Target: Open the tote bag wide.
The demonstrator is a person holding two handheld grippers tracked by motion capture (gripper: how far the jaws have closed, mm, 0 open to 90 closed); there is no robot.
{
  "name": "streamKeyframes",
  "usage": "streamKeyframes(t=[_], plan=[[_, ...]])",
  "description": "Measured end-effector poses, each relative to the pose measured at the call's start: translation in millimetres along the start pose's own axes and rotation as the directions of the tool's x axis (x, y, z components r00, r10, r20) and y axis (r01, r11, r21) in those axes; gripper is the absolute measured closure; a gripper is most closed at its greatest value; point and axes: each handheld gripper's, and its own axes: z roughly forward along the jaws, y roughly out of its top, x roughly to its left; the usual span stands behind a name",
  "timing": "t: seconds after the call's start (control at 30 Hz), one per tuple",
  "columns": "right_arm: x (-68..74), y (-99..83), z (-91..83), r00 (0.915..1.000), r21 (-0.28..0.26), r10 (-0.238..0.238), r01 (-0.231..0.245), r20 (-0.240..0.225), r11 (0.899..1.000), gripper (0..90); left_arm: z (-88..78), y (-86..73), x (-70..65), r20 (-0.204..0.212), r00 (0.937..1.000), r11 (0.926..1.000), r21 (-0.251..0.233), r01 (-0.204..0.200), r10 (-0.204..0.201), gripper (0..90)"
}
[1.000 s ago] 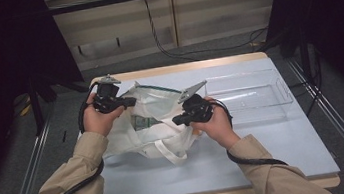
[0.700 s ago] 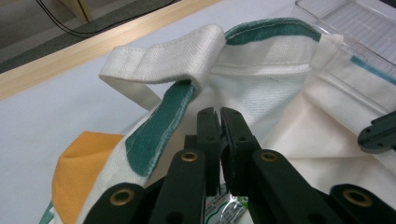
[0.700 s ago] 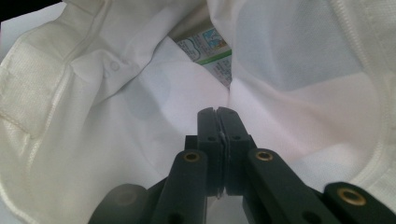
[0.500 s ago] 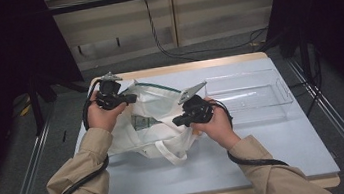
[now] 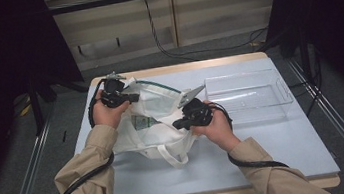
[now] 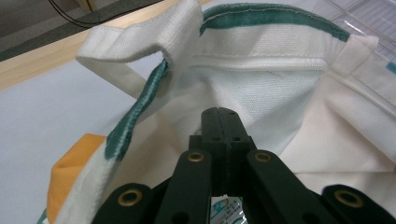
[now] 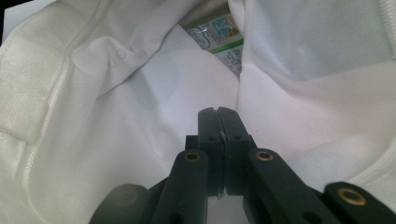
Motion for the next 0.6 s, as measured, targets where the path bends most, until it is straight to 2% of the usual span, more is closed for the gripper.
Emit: streamKeyframes(t=[0.03, 0.07, 0.1, 0.2, 0.3, 0.47, 0.5, 0.53, 0.6], plan=[[0.0, -0.5, 0.0, 1.0, 0.002, 0.005, -0.005, -0.001, 1.0, 88.7, 2.5, -0.3, -0.4, -0.001, 1.0, 1.0, 0.0, 0.007, -0.007, 90.0], [-0.2, -0.9, 0.2, 1.0, 0.001, 0.005, -0.005, -0.004, 1.0, 88.8, 3.4, -0.3, 0.6, -0.004, 1.0, 0.9999, 0.013, -0.008, 0.008, 90.0], [0.1, -1.3, 0.5, 1.0, 0.002, 0.004, -0.004, -0.003, 1.0, 88.9, 6.1, -1.0, 0.1, 0.002, 1.0, 1.0, 0.006, 0.006, -0.006, 90.0], [-0.1, -2.1, 0.2, 1.0, 0.01, -0.004, 0.004, 0.002, 1.0, 89.3, 9.3, -2.1, 2.1, 0.004, 1.0, 0.9999, 0.011, 0.002, -0.002, 90.0], [-0.1, -3.2, 0.4, 1.0, 0.015, -0.002, 0.002, -0.004, 1.0, 89.6, 12.7, -2.8, 4.6, 0.006, 0.9998, 0.9998, 0.013, 0.017, -0.017, 90.0], [2.1, -3.6, 1.1, 0.9999, 0.025, -0.017, 0.017, -0.002, 1.0, 89.7, 17.3, -3.2, 8.7, -0.001, 1.0, 0.9992, 0.039, 0.006, -0.006, 90.0], [2.1, -3.7, 1.4, 0.9998, 0.027, -0.02, 0.02, -0.004, 0.999, 89.7, 19.5, -3.7, 9.3, 0.001, 0.9999, 0.9995, 0.03, 0.013, -0.013, 90.0], [2.6, -4.0, 1.6, 0.9998, 0.031, -0.019, 0.019, -0.001, 0.999, 89.7, 19.8, -3.4, 10.8, 0.007, 1.0, 0.9989, 0.046, 0.006, -0.007, 90.0], [2.5, -4.8, 2.4, 0.9997, 0.034, -0.025, 0.025, 0.001, 0.999, 89.8, 23.4, -4.5, 10.9, 0.0, 0.9998, 0.9991, 0.035, 0.022, -0.022, 90.0]])
